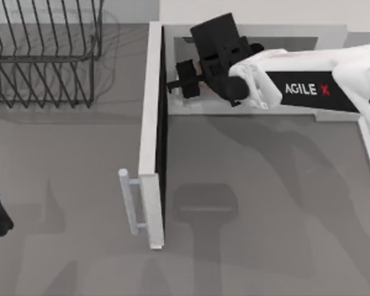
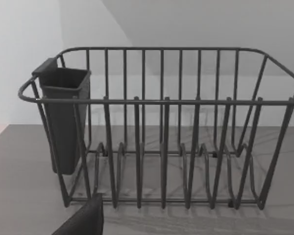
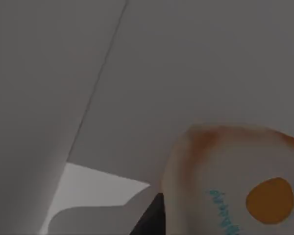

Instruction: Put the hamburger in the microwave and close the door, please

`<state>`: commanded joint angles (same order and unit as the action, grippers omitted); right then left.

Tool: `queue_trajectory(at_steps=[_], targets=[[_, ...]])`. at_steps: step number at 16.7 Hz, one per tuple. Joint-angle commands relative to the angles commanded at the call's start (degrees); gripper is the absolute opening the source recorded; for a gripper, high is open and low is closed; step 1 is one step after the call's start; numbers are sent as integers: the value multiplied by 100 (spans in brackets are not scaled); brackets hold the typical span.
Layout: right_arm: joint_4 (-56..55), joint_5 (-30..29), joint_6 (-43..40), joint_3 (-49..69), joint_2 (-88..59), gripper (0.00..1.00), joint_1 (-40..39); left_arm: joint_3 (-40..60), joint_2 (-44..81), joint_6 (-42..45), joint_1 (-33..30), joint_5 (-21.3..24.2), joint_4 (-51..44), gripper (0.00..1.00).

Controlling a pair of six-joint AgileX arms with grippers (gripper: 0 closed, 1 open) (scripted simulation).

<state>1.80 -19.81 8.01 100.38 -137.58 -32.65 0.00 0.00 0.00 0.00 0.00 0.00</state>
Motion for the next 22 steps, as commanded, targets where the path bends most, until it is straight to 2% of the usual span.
queue_trajectory(at_steps=[15,22], targets=[[-835,-870,1164,-3728,2254,100,-1415,0,0,0,0,0,0,100],[-1144,-1181,1251,-4514,2493,100,-1635,0,0,0,0,0,0,100]])
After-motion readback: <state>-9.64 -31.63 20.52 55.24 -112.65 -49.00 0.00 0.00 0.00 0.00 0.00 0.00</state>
